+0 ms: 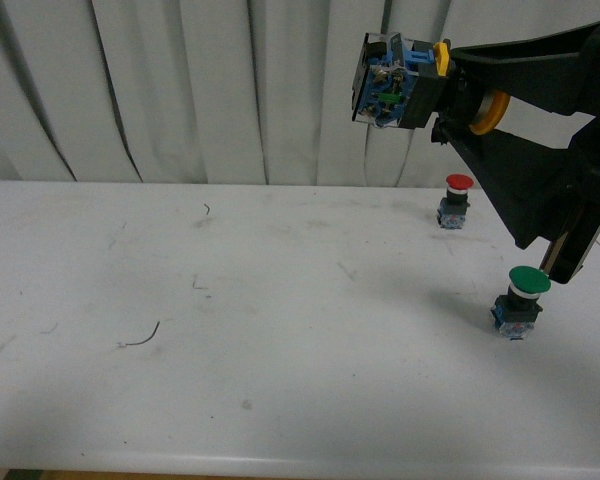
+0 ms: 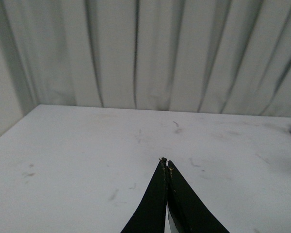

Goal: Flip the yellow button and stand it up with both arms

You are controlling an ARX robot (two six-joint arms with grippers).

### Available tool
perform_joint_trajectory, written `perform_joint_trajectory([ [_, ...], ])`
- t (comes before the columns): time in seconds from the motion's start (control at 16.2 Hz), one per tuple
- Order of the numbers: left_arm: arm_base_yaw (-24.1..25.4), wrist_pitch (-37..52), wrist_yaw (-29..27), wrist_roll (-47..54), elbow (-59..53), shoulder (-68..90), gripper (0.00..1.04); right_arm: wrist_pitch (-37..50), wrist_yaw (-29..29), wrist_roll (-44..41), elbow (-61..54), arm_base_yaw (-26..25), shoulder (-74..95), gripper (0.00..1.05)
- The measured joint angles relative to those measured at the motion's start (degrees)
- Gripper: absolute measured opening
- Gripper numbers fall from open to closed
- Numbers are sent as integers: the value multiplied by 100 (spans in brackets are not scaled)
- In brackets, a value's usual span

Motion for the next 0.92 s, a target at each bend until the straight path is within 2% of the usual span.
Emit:
perform_joint_trajectory([
  [0.55, -26, 20, 39, 4, -254, -216, 2, -2, 7, -70, 2, 42, 2, 36],
  [0.62, -26, 22, 39, 4, -254, -216, 10, -26, 55, -260, 2, 39, -59, 36],
  [0.74, -26, 22, 39, 4, -254, -216, 36, -17, 293, -1025, 59, -2, -413, 36],
  [0.8, -26, 22, 42, 4, -254, -216, 39, -15, 354, -1200, 85, -13, -476, 36],
  [0.86, -26, 24, 39, 4, -254, -216, 50, -63, 699, -1912, 195, -83, -675, 36],
  [0.92, -26, 22, 42, 4, -254, -216, 63, -577, 1078, -2575, 350, -144, -857, 36],
])
